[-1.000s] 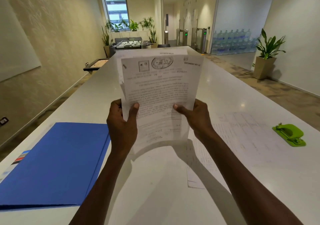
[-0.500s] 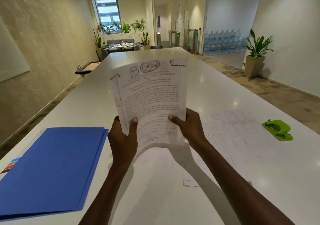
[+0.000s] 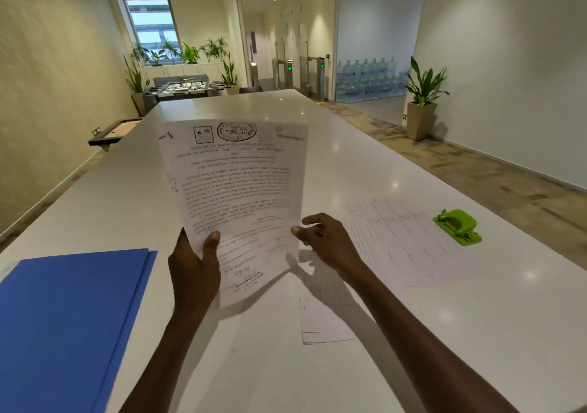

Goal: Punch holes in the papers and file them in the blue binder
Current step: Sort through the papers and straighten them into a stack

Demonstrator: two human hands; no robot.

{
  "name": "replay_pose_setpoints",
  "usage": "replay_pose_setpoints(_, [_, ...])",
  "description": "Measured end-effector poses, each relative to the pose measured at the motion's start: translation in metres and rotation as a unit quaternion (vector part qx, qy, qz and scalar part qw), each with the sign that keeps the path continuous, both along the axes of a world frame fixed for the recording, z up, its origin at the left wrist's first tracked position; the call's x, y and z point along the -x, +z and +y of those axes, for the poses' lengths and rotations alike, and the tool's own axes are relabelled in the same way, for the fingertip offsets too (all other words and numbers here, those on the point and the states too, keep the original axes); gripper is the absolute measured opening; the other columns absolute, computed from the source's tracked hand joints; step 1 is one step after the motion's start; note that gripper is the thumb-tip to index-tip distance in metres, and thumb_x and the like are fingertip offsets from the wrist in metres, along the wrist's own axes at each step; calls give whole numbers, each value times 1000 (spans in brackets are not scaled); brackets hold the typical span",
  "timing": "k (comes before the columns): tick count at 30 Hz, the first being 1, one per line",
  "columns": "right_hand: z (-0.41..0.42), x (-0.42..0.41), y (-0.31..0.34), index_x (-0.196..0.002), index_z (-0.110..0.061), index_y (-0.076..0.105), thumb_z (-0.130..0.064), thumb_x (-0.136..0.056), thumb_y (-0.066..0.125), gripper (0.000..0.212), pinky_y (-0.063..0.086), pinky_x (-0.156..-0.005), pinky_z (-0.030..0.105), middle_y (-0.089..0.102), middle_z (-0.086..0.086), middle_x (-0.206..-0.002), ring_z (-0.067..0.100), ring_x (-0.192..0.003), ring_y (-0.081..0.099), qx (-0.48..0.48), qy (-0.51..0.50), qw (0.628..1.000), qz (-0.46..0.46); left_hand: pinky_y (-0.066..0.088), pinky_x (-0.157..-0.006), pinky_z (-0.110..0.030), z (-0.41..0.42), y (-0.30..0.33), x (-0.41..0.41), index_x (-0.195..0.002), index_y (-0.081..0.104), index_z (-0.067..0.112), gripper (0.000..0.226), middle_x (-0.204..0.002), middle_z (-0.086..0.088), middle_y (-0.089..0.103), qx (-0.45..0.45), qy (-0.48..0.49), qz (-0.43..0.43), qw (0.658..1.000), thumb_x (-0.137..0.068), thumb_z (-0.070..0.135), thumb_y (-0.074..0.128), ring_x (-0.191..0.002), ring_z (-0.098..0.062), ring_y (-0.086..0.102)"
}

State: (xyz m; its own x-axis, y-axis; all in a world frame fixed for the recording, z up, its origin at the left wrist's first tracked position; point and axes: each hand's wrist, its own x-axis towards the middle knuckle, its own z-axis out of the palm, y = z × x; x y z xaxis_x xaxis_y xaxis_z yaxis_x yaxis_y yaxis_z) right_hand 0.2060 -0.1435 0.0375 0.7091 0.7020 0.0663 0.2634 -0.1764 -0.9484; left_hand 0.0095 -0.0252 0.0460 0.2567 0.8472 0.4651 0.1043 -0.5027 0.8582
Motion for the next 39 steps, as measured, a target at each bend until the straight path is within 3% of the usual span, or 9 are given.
replay_pose_setpoints(3, [-20,-22,-12,-124,-11,50,-53,-77,69,67,51,-85,35,60,10,-119,23,-105,60,141,-58,984,-87,47,-60,-18,1,-2,-1,-127,51,8,36,-109,-4,60,15,-5,12,1000,-94,18,59,-89,-20,60])
replay_pose_setpoints(7, [-40,-35,-21,-133,2,32,-59,-72,70,94,43,-92,41,42,25,-132,39,-121,40,362,-139,894,-223,45,-58,-18,0,-5,-3,-127,50,8,35,-110,-4,60,32,-9,30,999,-94,17,58,-87,-21,59])
replay_pose_setpoints(11, [-46,-39,-26,-131,5,31,-69,-60,73,111,45,-87,38,44,25,-124,35,-113,45,438,-164,853,-234,44,-57,-18,3,-5,-4,-128,50,8,36,-114,-9,61,43,-9,36,998,-94,17,58,-88,-21,59])
replay_pose_setpoints(20, [-32,-53,-19,-114,-5,51,-61,-52,83,90,46,-78,37,48,17,-116,31,-108,45,484,-159,845,-160,45,-57,-19,6,-7,-5,-128,49,8,37,-116,-12,61,52,-12,46,997,-94,18,59,-88,-21,58])
replay_pose_setpoints(25, [-32,-55,-18,-99,-8,48,-57,-55,84,75,45,-88,42,51,14,-116,31,-110,45,468,-152,859,-144,44,-57,-18,5,-7,-4,-129,49,8,38,-110,-5,59,52,-3,53,997,-94,17,59,-87,-21,58])
replay_pose_setpoints(27, [-36,-55,-18,-106,-5,47,-53,-57,85,79,45,-88,42,51,15,-117,32,-113,46,445,-169,867,-150,45,-58,-19,8,-6,-2,-129,49,9,38,-109,-3,58,45,-2,52,998,-94,17,59,-88,-22,58])
replay_pose_setpoints(30, [-42,-56,-17,-114,-2,48,-32,-66,86,68,46,-75,35,58,16,-113,34,-106,56,340,-209,905,-145,48,-59,-21,16,-4,3,-128,49,9,37,-112,-6,60,34,6,49,998,-93,16,59,-91,-23,59])
replay_pose_setpoints(34, [-50,-58,1,-83,-13,63,-10,-74,73,14,39,-67,26,65,2,-85,28,-89,63,190,-207,949,-146,43,-57,-17,30,4,11,-124,52,1,33,-115,-18,62,3,43,62,997,-94,13,58,-88,-21,58])
replay_pose_setpoints(39, [-57,-43,50,-99,-18,65,-11,-80,68,21,32,-66,22,71,-4,-80,11,-74,58,62,-202,946,-245,44,-61,-20,43,12,17,-125,52,0,32,-118,-22,62,-28,69,77,994,-95,11,56,-95,-29,61])
